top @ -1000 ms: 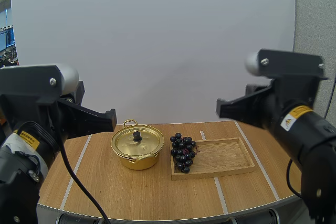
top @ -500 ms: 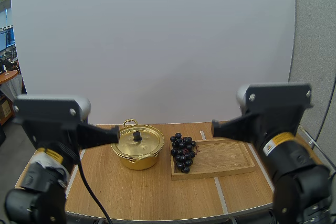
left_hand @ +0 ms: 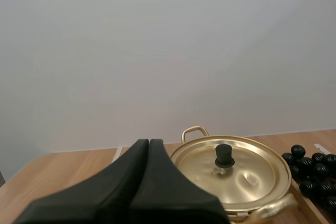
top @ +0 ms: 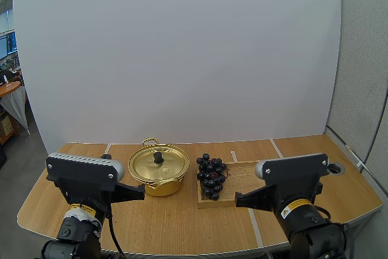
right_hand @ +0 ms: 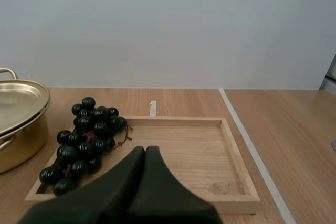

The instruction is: Open the pot, put the pineapple inside, and close it

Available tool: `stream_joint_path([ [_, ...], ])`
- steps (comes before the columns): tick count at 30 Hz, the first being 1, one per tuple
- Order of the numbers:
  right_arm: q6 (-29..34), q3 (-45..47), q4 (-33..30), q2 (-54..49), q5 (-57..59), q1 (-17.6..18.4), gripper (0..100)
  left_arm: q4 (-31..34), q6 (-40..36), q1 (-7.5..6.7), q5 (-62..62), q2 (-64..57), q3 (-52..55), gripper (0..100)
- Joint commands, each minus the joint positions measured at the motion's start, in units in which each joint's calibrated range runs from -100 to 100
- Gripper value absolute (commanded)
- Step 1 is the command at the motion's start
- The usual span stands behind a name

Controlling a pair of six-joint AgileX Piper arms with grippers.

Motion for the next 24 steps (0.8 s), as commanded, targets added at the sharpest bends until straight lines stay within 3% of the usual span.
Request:
stream_joint_path([
  [1,-0.5,2.4,-0.2,-0.4,-1.1,-0.2,0,0.0,-0.5,0.04,6.8,-0.4,0.2,0],
  [8,-0.5,2.4,-0.2,-0.4,4.8,-0.2,0,0.0,-2.2,0.04,19.6,-0.4,0.2,0],
  [24,-0.5,2.4,0.1,-0.4,4.8,-0.2,0,0.0,-5.3,0.04,20.4,-0.4,0.2,0],
])
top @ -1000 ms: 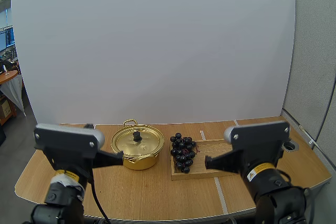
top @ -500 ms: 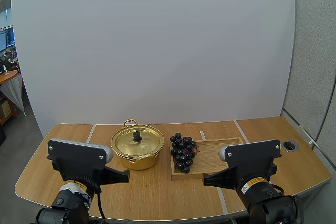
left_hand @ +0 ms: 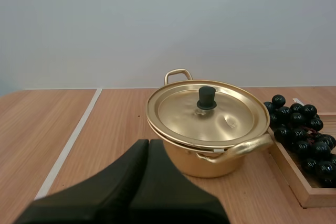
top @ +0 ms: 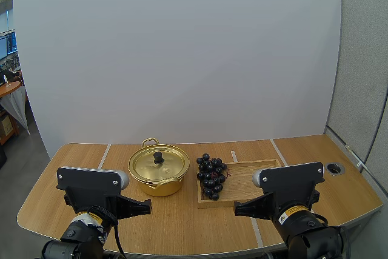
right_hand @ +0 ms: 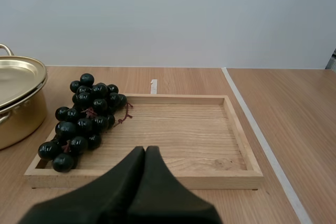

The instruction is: Open the pot, put the pineapple inside, and close it

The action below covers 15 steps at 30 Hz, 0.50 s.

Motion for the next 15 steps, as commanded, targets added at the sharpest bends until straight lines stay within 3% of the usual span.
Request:
stream_joint_path([
  [1,-0.5,0.2,0.1,-0.4,0.1,-0.2,0,0.0,-0.6,0.04,-0.9,-0.4,0.1,0],
  [15,-0.5,0.2,0.1,-0.4,0.1,-0.2,0,0.0,-0.6,0.13,-0.9,-0.9,0.1,0],
])
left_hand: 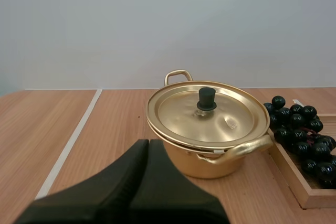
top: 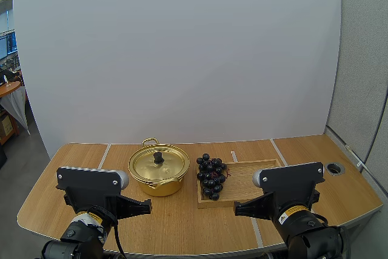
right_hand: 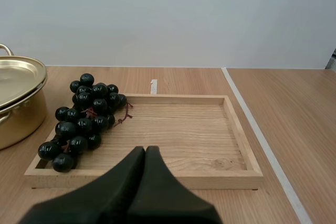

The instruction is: Open the pot, put the pineapple inside, and close it

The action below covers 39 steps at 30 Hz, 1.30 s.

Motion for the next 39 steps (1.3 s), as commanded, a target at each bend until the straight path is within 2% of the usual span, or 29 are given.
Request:
stream_joint_path([
  [1,-0.5,0.2,0.1,-0.4,0.1,-0.2,0,0.0,-0.4,0.20,-1.4,-0.5,0.1,0],
  [39,-0.5,0.2,0.1,-0.4,0.1,-0.2,0,0.0,-0.4,0.45,-2.2,-0.5,0.1,0],
])
